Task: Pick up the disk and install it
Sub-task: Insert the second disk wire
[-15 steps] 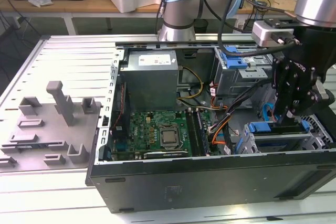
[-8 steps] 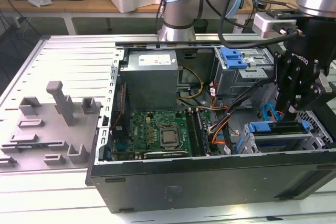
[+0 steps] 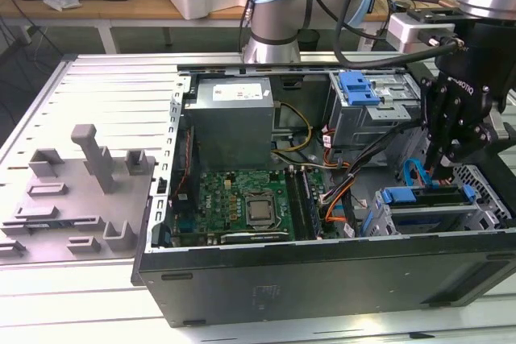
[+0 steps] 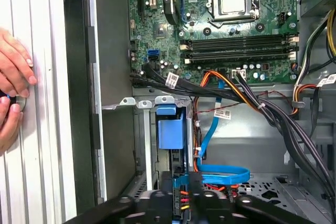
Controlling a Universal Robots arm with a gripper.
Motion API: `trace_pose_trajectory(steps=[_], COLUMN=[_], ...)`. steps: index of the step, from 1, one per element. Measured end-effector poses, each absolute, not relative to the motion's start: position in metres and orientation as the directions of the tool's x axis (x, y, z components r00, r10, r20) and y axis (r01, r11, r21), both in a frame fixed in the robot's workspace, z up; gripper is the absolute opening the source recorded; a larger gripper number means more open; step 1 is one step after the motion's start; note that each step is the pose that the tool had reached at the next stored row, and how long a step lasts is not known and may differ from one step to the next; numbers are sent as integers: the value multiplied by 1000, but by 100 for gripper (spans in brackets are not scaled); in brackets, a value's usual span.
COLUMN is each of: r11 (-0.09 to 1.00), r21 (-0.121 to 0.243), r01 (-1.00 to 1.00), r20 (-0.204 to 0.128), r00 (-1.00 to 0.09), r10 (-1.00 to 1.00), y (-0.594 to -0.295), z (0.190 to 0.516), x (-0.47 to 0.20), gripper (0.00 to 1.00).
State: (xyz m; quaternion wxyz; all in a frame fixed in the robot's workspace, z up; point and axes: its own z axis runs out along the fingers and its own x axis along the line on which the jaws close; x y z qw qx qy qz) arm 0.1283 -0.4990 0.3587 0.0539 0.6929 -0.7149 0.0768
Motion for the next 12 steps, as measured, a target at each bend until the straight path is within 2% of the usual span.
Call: trace_pose_trajectory(steps=[1, 3, 12], r11=[28, 28, 28], r21=[-35, -35, -35], r01=[-999, -999, -999], r20=[183, 183, 183], r00=[-34, -34, -34], r10=[-982, -982, -982], y=[-499, -499, -499], z=[359, 359, 359], x=[128, 128, 128], gripper=[21, 11, 11])
